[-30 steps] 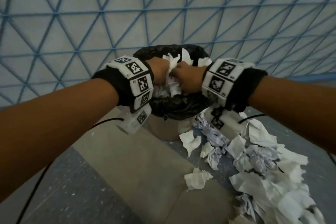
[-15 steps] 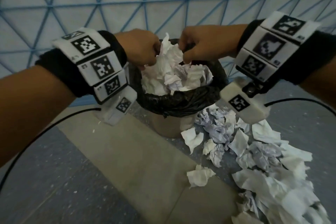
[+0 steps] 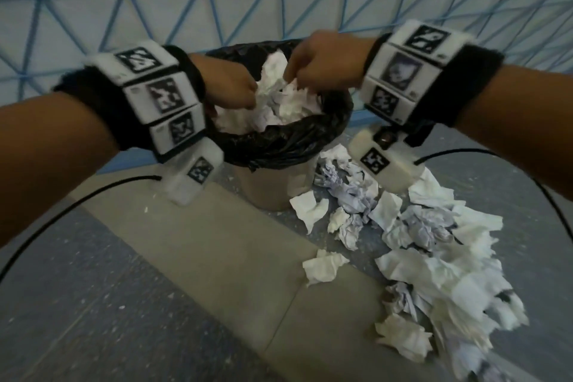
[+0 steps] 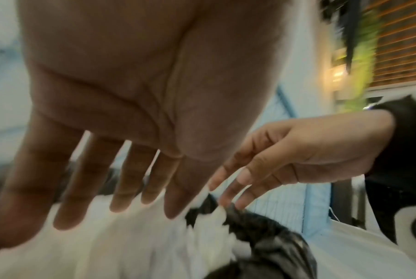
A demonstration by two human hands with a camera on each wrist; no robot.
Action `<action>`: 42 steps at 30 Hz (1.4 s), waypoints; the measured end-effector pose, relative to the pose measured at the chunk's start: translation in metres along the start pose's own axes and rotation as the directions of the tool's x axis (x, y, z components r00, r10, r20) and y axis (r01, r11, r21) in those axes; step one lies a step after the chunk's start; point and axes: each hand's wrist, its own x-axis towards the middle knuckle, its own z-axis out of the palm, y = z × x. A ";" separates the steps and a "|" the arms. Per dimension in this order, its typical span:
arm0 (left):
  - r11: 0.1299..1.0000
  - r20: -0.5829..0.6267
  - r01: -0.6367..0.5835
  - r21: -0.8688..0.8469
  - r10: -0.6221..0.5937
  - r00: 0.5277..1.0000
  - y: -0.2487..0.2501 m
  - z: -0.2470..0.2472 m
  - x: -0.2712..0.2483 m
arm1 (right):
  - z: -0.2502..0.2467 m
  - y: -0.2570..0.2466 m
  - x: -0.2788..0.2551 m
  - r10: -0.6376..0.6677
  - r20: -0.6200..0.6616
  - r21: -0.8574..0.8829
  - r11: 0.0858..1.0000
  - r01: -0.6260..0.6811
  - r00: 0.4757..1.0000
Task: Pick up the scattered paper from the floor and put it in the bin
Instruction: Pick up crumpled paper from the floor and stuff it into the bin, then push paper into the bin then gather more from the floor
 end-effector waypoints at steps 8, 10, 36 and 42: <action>0.853 -0.540 -0.515 0.088 0.475 0.694 0.073 0.046 -0.062 | 0.013 0.109 -0.032 0.253 -0.529 0.341 0.938 -0.070 0.810; 0.805 -0.296 -0.565 0.182 0.593 0.749 0.088 0.097 -0.054 | 0.046 0.140 -0.026 0.318 -0.421 0.319 0.929 -0.190 0.850; 0.690 -0.217 -0.094 -0.717 -0.092 0.972 0.094 0.230 0.052 | 0.162 0.181 -0.001 0.236 0.283 0.087 0.959 -0.271 0.929; 0.894 0.105 -0.010 -0.449 0.063 0.992 0.129 0.236 0.079 | 0.157 0.194 -0.006 0.230 0.206 0.046 0.969 -0.244 0.951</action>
